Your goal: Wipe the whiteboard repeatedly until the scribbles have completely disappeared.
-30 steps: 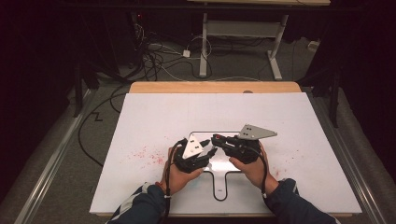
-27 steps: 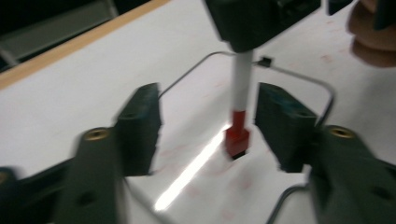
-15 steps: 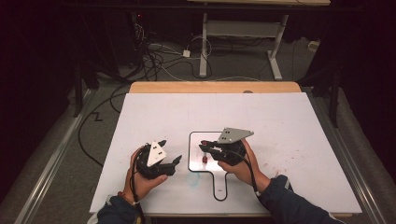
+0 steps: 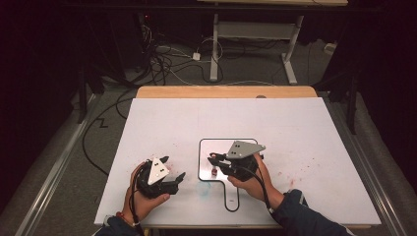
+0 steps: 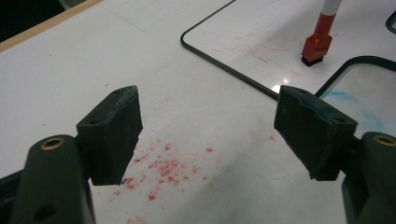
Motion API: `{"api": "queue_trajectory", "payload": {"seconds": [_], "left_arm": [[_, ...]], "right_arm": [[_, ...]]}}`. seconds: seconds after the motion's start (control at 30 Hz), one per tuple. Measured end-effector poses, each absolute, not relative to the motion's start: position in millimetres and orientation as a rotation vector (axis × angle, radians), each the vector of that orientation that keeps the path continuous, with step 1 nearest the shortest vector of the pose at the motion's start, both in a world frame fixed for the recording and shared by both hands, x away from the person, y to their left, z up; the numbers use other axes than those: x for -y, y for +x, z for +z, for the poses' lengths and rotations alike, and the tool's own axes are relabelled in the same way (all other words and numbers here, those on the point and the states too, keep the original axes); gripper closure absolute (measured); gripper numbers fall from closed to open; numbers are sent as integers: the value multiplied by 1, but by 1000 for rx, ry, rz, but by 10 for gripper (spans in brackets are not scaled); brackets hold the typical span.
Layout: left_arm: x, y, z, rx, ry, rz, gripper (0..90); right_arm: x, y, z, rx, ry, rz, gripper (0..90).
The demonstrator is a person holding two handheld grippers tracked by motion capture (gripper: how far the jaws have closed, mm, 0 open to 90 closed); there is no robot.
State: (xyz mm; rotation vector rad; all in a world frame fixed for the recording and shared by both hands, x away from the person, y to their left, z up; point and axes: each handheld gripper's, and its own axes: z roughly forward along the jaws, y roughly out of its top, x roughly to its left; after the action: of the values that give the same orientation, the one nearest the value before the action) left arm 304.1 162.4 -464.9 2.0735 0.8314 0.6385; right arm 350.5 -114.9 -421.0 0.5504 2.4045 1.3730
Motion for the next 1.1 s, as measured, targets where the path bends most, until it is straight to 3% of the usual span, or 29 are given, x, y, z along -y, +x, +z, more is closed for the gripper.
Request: {"api": "queue_trajectory", "payload": {"seconds": [0.27,0.67,0.93,1.1], "left_arm": [[-162,306,-465,-820,2072,628,222],[-161,306,-466,-821,2078,615,222],[-160,307,-466,-817,2080,614,222],[-159,308,-467,-820,2084,610,222]], "right_arm": [[132,373,-422,-2296,667,1320,813],[124,347,-424,-2367,630,1409,813],[137,371,-426,-2266,715,1368,813],[130,363,-426,-2300,691,1402,813]]}}
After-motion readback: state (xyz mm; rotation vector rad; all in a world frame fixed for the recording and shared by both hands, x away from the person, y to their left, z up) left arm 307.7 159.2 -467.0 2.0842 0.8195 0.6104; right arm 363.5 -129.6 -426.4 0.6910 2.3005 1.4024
